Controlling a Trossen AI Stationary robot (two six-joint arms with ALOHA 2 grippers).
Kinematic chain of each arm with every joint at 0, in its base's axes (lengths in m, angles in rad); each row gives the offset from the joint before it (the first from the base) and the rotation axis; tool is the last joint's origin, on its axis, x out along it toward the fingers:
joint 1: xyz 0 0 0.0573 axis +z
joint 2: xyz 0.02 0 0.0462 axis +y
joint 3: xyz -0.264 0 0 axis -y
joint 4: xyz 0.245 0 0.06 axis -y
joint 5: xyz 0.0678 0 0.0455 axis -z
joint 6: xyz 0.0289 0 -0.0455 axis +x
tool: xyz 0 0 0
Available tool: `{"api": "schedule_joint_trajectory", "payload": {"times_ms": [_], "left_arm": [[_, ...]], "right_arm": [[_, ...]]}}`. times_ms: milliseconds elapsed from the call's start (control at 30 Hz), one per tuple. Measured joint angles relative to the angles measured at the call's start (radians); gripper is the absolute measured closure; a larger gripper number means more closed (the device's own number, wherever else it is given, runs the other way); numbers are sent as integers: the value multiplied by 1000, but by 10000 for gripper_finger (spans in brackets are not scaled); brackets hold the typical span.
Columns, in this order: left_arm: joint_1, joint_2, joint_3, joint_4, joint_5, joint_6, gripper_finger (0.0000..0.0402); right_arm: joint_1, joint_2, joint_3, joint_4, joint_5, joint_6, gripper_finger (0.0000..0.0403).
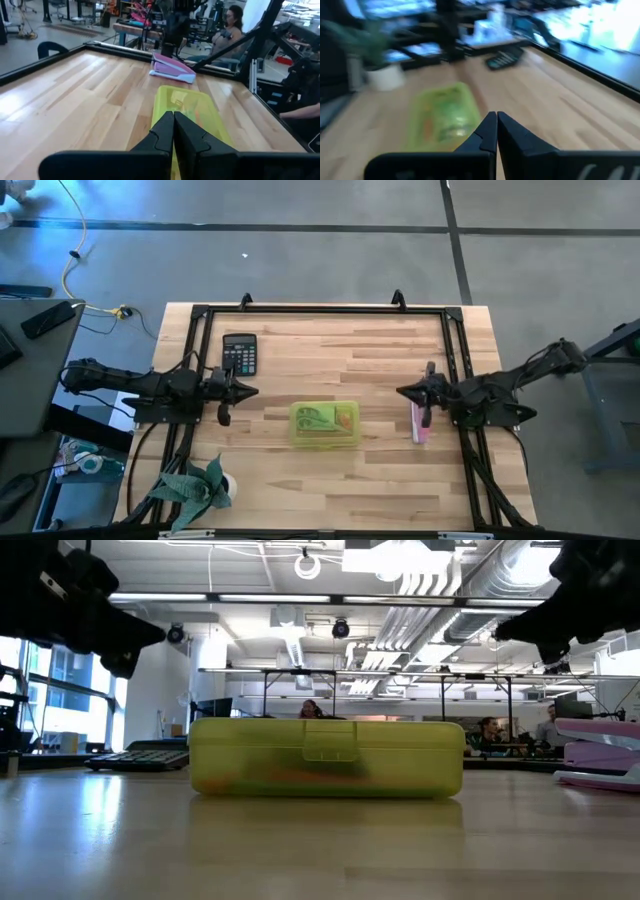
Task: Pack school essentials
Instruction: Return to Home Position
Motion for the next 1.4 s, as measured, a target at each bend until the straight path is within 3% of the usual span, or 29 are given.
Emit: {"api": "schedule_joint_trajectory", "payload": {"times_ms": [200, 300, 467, 667, 1400], "left_arm": [[0, 0, 1, 3, 11, 70, 401], [0, 0, 1, 3, 11, 114, 401], [0, 0, 1, 3, 11, 151, 401], [0, 1, 1, 2, -16, 157, 401], [0, 1, 2, 1, -21, 157, 401]], "right_arm": [[-23, -114, -113, 164, -248, -135, 403], [-45, -169, -126, 151, -299, -179, 403], [-98, -283, -126, 60, -301, -263, 403], [-145, -408, -122, -90, -338, -236, 403], [-150, -369, -120, -95, -294, -195, 403]]}}
